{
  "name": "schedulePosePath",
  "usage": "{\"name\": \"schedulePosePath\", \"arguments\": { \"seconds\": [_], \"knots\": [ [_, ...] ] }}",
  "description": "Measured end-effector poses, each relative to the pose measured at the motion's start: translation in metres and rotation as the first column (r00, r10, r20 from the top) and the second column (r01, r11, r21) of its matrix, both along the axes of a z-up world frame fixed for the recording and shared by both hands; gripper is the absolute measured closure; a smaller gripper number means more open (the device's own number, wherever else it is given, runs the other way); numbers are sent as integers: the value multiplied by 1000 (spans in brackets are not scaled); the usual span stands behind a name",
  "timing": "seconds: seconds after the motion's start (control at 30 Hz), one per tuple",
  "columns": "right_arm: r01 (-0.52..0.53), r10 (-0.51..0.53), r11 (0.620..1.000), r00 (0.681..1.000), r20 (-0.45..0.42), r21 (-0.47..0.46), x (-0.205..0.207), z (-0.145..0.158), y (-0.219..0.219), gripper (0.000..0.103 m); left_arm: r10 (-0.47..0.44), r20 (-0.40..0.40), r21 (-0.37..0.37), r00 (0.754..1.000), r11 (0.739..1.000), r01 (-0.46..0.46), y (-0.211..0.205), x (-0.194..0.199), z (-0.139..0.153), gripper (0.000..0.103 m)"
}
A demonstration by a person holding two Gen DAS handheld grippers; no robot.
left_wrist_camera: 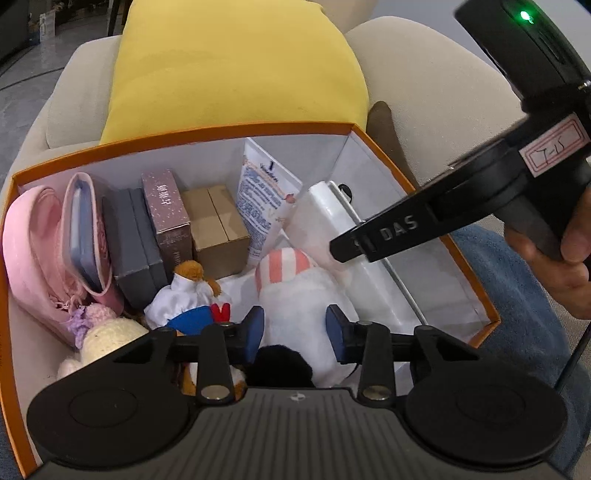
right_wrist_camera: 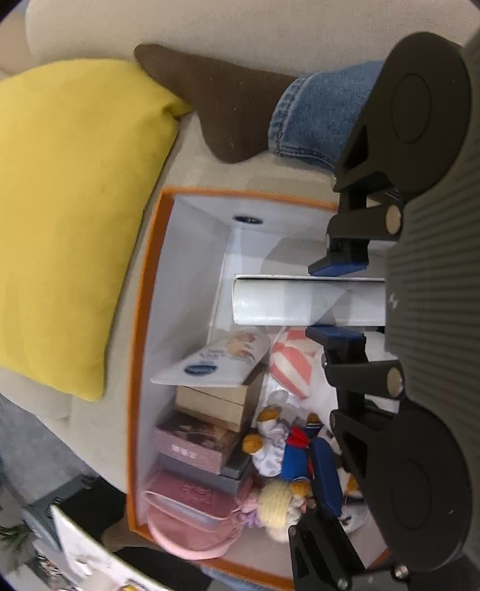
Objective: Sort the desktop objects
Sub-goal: 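Lower the striped plush and white box into the shoebox with both tools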
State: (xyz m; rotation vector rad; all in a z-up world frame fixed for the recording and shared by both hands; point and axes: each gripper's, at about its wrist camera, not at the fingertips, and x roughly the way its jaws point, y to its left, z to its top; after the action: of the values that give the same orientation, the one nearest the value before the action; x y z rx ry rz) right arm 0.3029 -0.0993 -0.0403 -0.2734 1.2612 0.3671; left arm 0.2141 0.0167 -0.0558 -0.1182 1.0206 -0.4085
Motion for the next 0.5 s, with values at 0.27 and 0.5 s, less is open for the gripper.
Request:
{"name": "schedulePosePath", "arguments": {
  "seconds": [0.27, 0.5],
  "knots": [
    [-61, 68, 990, 996, 53, -124, -7, 5, 10, 72, 15, 1, -24, 1000, 1000, -15, 6, -2, -3, 61],
    [-126, 130, 984, 991, 25, -129, -9, 3, 13, 87, 30, 0, -41, 1000, 999, -30, 10, -4, -3, 62]
  ]
}}
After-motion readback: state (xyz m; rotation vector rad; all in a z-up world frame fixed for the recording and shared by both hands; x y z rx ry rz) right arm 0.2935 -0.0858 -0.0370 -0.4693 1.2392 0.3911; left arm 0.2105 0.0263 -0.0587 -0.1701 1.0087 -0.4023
